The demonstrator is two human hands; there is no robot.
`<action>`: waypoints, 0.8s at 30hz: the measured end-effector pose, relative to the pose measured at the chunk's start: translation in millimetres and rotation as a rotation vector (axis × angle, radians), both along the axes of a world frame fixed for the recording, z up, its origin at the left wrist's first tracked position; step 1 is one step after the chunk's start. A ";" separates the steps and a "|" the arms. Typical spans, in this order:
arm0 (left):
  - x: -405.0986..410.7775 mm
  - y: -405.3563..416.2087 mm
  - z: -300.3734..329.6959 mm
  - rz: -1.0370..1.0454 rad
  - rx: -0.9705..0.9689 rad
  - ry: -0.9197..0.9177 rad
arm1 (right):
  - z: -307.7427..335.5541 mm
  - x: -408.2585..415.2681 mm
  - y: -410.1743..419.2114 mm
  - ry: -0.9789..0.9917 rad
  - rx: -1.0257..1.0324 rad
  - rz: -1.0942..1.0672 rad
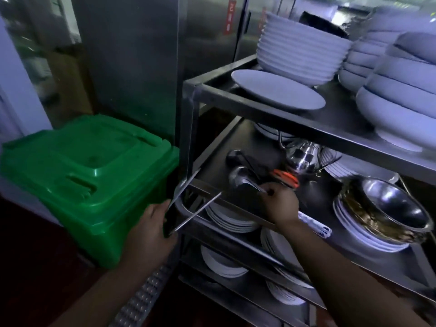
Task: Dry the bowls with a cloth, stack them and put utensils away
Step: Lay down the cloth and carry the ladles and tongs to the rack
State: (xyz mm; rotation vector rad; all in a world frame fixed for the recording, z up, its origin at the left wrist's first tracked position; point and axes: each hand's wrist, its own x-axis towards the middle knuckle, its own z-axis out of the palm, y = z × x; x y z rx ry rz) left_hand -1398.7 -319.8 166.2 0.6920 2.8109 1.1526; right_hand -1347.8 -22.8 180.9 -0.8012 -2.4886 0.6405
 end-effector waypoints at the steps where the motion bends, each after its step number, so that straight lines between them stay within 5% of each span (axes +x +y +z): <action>1: -13.4 0.3 -0.1 -0.035 0.000 0.000 | -2.4 -13.3 2.5 -0.015 -0.032 0.002; 10: -77.2 8.8 -6.5 -0.281 -0.077 -0.031 | -30.0 -74.7 8.0 -0.014 -0.333 -0.013; 15: -89.2 16.1 -11.7 -0.366 -0.061 -0.046 | -35.9 -71.4 6.6 -0.007 -0.310 -0.066; 19: -88.8 31.4 -9.2 -0.402 -0.001 -0.043 | -23.3 -51.6 -15.8 0.209 -0.237 -0.062; 24: -84.8 61.7 -3.4 -0.418 0.103 -0.027 | -24.3 -22.7 -70.0 0.451 -0.623 -0.119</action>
